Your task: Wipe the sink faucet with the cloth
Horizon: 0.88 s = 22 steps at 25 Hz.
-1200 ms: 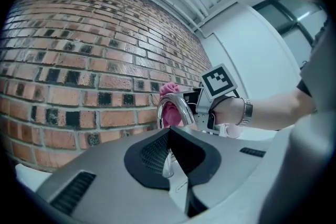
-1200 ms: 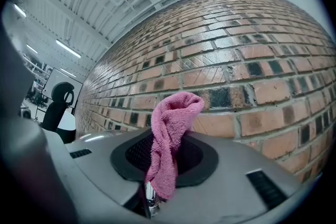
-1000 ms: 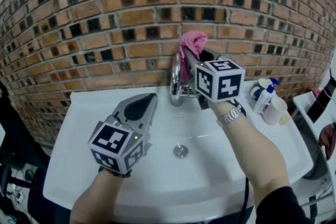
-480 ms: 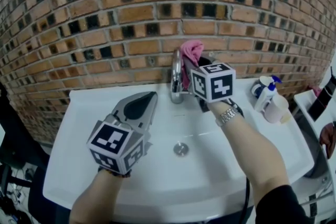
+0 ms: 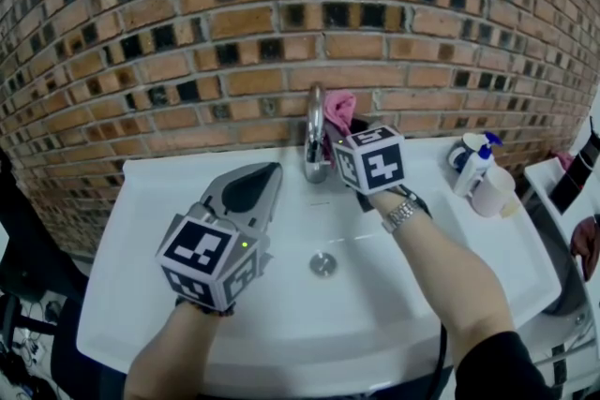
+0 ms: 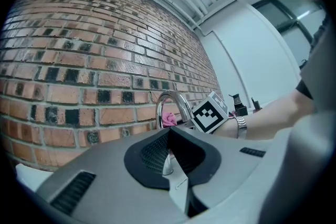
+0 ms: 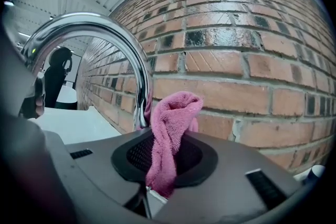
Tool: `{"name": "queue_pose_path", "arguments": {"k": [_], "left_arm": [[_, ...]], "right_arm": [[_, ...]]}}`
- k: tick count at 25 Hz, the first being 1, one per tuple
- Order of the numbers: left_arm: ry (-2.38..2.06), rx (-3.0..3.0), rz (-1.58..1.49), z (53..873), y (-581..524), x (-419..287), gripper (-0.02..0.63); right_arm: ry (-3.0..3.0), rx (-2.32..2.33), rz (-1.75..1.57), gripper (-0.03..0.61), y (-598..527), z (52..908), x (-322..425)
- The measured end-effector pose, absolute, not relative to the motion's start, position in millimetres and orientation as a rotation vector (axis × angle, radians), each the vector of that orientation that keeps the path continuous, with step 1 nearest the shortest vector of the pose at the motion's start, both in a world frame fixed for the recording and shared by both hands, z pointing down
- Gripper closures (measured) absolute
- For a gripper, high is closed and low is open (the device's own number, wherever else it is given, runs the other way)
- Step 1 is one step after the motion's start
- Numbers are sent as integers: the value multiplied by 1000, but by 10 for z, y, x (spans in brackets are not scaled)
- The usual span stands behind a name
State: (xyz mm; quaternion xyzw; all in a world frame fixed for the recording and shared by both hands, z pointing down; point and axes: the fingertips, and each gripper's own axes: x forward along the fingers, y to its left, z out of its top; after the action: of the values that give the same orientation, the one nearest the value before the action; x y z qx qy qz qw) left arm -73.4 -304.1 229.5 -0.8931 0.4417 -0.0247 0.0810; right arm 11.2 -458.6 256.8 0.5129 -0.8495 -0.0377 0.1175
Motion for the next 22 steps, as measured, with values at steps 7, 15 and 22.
{"name": "queue_pose_path", "arguments": {"k": [7, 15, 22], "left_arm": [[1322, -2668, -81, 2293, -3026, -726, 611], [1305, -2674, -86, 2307, -3003, -694, 611], [1293, -2681, -93, 2317, -2982, -660, 611]], "right_arm": [[-2460, 1454, -119, 512, -4515, 2767, 87], [-2475, 1414, -123, 512, -4352, 2846, 78], [-2484, 1353, -108, 512, -4159, 2979, 53]]}}
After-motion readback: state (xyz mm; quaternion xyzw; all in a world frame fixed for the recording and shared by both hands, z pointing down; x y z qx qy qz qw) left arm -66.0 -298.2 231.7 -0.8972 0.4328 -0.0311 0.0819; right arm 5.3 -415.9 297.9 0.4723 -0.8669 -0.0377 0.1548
